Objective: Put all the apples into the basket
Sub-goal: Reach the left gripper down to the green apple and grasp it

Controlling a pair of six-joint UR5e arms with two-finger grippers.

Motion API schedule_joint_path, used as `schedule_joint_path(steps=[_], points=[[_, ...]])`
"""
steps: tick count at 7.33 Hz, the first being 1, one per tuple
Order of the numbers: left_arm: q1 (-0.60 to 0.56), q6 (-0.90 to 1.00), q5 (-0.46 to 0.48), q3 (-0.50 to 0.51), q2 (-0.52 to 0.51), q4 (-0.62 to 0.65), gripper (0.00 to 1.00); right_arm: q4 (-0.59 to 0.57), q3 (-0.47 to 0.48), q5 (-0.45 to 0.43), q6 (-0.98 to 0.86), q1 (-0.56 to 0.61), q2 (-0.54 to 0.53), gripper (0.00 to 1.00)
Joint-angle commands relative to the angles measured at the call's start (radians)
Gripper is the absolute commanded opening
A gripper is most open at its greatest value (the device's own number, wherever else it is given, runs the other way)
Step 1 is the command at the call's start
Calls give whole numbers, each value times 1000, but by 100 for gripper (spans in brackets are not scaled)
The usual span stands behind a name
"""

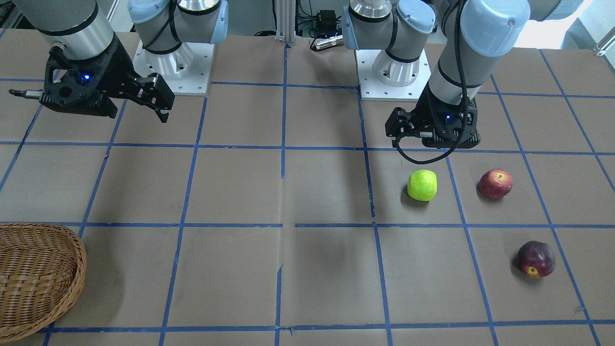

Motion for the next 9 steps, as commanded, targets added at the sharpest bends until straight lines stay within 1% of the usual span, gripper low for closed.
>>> schedule_joint_path(steps=[1,2,3,4,6,8,9], points=[[30,68,74,-220,8,266,100,-11,3,-2,0,-1,0,100],[44,106,78,-301,3,363,100,-11,3,-2,0,1,0,100],[59,123,76,-370,-30,522,100,-11,3,-2,0,1,0,100],[100,126,70,-395,-49,575,100,-11,3,-2,0,-1,1,100],[137,171,75,-399,-112,588,100,-11,4,-3,-2,-1,1,100],[138,163,59,-400,-144,603,100,-11,6,-5,-10,-1,1,100],[141,166,64,-394,-153,620,93,-11,9,-5,-8,-1,1,100]])
